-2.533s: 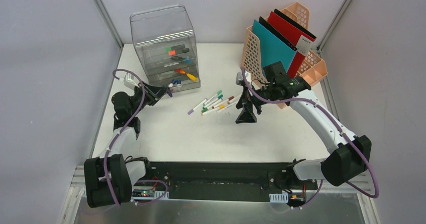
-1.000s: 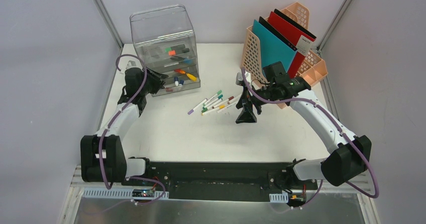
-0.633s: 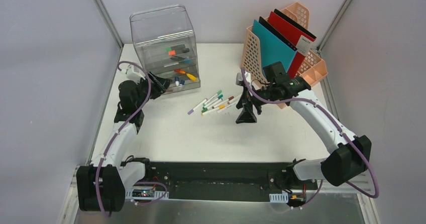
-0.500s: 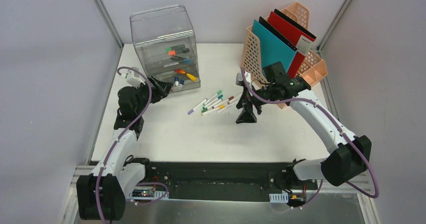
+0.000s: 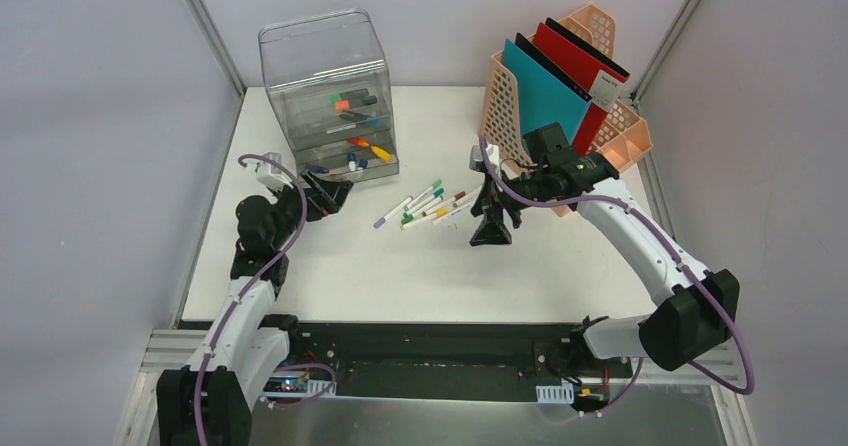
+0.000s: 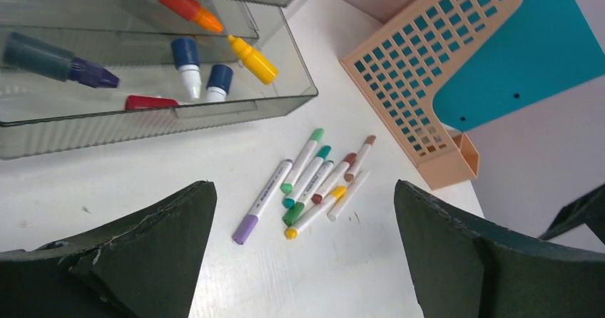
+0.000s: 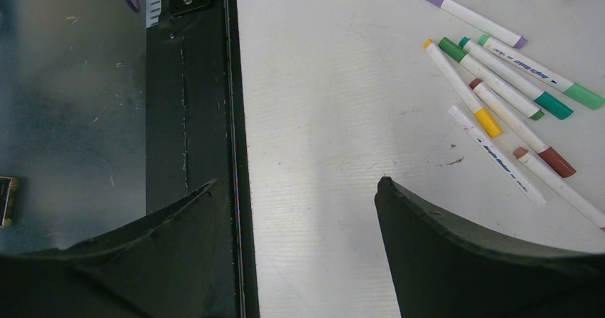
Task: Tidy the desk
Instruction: Close the drawer in the storage box.
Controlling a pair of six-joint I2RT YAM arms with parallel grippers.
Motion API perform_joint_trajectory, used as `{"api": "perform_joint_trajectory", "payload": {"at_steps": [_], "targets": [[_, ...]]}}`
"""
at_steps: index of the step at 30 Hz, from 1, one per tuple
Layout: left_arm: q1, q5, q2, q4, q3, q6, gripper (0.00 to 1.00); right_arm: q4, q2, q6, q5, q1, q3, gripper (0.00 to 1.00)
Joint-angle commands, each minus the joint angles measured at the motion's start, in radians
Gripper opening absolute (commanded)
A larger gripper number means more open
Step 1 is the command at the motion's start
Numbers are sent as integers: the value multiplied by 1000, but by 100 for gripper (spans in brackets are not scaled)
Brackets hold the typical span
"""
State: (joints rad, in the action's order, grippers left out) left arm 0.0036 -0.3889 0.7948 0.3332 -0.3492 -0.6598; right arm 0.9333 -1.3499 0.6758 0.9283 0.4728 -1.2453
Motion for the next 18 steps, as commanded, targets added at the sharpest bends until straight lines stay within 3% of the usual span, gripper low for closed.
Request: {"api": "perform_joint_trajectory", "payload": {"at_steps": [1,7,11,18], "targets": [[-1,-152,56,70,-19,29,95,-9,5,27,9,-1,-23,80],[-2,-262,224,64,-62,14,83,-9,0,27,6,-1,-23,80],[-56,-242,290,65,-73,26,78,-8,-4,28,3,-2,-23,80],[-130,-77,378,80,-63,6,43,-5,-10,30,4,-3,-23,80]]}}
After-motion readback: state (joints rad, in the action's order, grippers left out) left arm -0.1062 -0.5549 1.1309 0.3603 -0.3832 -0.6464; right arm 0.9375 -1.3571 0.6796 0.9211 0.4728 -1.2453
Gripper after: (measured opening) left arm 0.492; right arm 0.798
